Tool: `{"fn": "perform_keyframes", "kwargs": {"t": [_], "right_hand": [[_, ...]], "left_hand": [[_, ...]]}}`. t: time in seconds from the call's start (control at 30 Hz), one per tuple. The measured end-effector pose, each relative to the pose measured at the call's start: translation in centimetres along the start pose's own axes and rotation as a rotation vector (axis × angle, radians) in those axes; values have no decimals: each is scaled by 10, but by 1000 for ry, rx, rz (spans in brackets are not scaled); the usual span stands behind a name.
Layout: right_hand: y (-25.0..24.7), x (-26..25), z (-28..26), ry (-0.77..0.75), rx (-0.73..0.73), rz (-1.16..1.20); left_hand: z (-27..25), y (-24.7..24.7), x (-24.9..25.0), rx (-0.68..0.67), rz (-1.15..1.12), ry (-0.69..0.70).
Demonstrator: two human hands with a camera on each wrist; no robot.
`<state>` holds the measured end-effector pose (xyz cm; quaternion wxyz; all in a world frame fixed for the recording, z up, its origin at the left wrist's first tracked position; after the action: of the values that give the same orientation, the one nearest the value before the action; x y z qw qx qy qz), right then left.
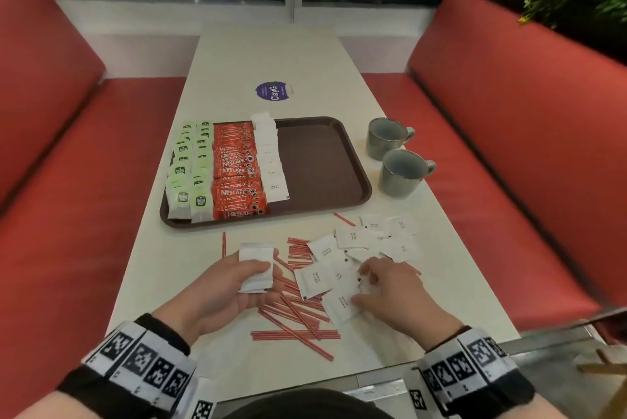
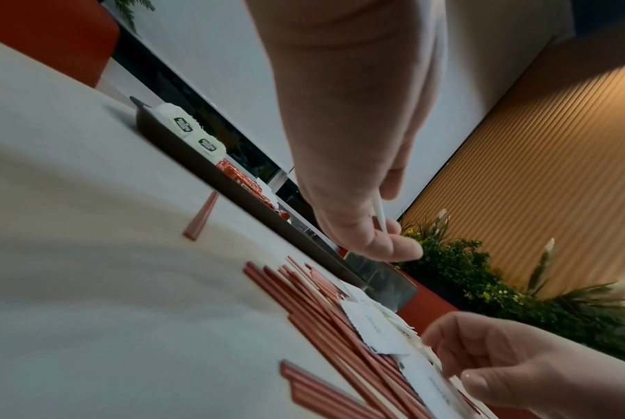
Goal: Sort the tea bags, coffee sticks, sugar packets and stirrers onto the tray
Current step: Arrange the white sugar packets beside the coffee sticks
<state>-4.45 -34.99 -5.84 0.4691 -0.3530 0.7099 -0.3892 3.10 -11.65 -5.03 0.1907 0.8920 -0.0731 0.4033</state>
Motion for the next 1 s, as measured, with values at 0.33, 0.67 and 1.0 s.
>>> {"fn": "perform_keyframes", "kwargs": {"t": [0.33,0.67,1.0], "right_hand": [[8,-18,10,-156,-131,-224],[5,-36,21,-323,-202,-362],[-71,-22,32,-207,-415,830]], "left_hand": [[13,39,-3,24,163,-26],[19,56,-6,41,271,5],[9,57,5,13,79,-19]]}}
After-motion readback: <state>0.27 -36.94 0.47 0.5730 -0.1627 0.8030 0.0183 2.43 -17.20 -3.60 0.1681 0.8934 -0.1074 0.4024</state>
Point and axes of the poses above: each hand's wrist, its own z-axis towards the middle knuckle, its own y-axis out of the palm, x = y × z, the point moved 5 cm from there along z, towards the middle knuckle, and after that the axes turned 2 degrees about x, right-handed, at the moved point
